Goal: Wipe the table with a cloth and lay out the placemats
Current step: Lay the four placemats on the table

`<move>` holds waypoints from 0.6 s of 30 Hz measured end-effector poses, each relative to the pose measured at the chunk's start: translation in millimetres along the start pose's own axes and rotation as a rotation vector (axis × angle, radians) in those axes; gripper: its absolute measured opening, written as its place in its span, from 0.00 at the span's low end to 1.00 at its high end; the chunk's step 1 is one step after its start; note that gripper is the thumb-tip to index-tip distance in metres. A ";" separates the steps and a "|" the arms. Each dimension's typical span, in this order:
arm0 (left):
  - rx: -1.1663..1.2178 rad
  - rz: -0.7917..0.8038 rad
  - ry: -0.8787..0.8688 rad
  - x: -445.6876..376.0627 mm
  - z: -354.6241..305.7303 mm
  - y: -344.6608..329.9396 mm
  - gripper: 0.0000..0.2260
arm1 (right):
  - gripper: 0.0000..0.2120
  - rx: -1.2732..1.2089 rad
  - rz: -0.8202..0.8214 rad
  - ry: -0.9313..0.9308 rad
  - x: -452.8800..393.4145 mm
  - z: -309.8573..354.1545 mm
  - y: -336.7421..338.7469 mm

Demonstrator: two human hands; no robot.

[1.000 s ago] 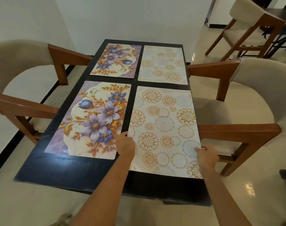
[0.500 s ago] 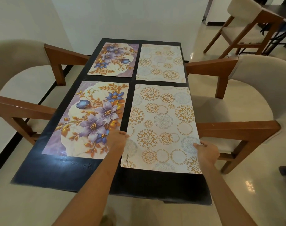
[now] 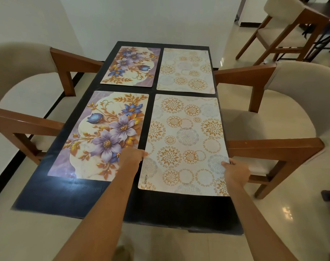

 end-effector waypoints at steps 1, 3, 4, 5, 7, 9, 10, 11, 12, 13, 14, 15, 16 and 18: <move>0.008 -0.005 -0.002 -3.1 2.3 0.4 0.09 | 0.09 0.016 0.002 -0.002 0.0 1.0 -0.6; 0.030 -0.012 -0.015 -6.4 4.6 -0.5 0.11 | 0.08 0.058 -0.002 -0.004 0.2 2.1 -0.4; 0.024 -0.020 -0.017 -3.8 3.7 -1.5 0.12 | 0.10 0.083 -0.005 -0.005 0.2 2.3 -0.3; 0.006 -0.039 -0.027 0.9 1.2 -2.1 0.12 | 0.12 0.106 -0.007 -0.006 0.1 2.4 -0.6; -0.079 -0.110 -0.046 15.3 -4.7 -1.5 0.10 | 0.15 0.134 -0.009 -0.003 0.8 3.1 -1.9; -0.150 -0.177 -0.068 26.1 -8.3 0.1 0.10 | 0.15 0.148 -0.011 0.005 0.7 2.8 -3.4; -0.151 -0.195 -0.082 30.1 -8.9 0.6 0.09 | 0.16 0.159 -0.013 0.008 1.3 3.3 -4.4; -0.139 -0.204 -0.100 31.3 -8.4 1.0 0.08 | 0.16 0.169 -0.019 0.012 2.1 4.5 -5.0; -0.140 -0.208 -0.114 31.5 -8.4 1.2 0.08 | 0.16 0.180 -0.023 0.011 2.4 5.4 -5.4; -0.145 -0.204 -0.120 31.4 -8.1 1.1 0.07 | 0.15 0.189 -0.025 0.010 2.6 5.9 -5.8; -0.142 -0.199 -0.125 30.9 -8.2 1.0 0.07 | 0.15 0.202 -0.027 0.007 2.5 6.3 -6.1; -0.123 -0.198 -0.131 31.6 -8.6 1.2 0.07 | 0.15 0.209 -0.033 0.003 2.8 6.5 -6.3; -0.107 -0.193 -0.134 30.8 -8.2 1.1 0.07 | 0.14 0.216 -0.044 0.002 3.1 6.8 -6.2; -0.085 -0.169 -0.143 28.9 -7.3 0.5 0.04 | 0.12 0.237 -0.069 0.003 3.9 6.9 -5.4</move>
Point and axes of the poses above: each hand's wrist, its own x-axis away from the middle knuckle, its own y-axis out of the back of the hand, z = x × y, the point moved 7 cm from there along -x, towards the middle knuckle, and after that the axes turned 13 degrees about z, right-handed, at the moved point
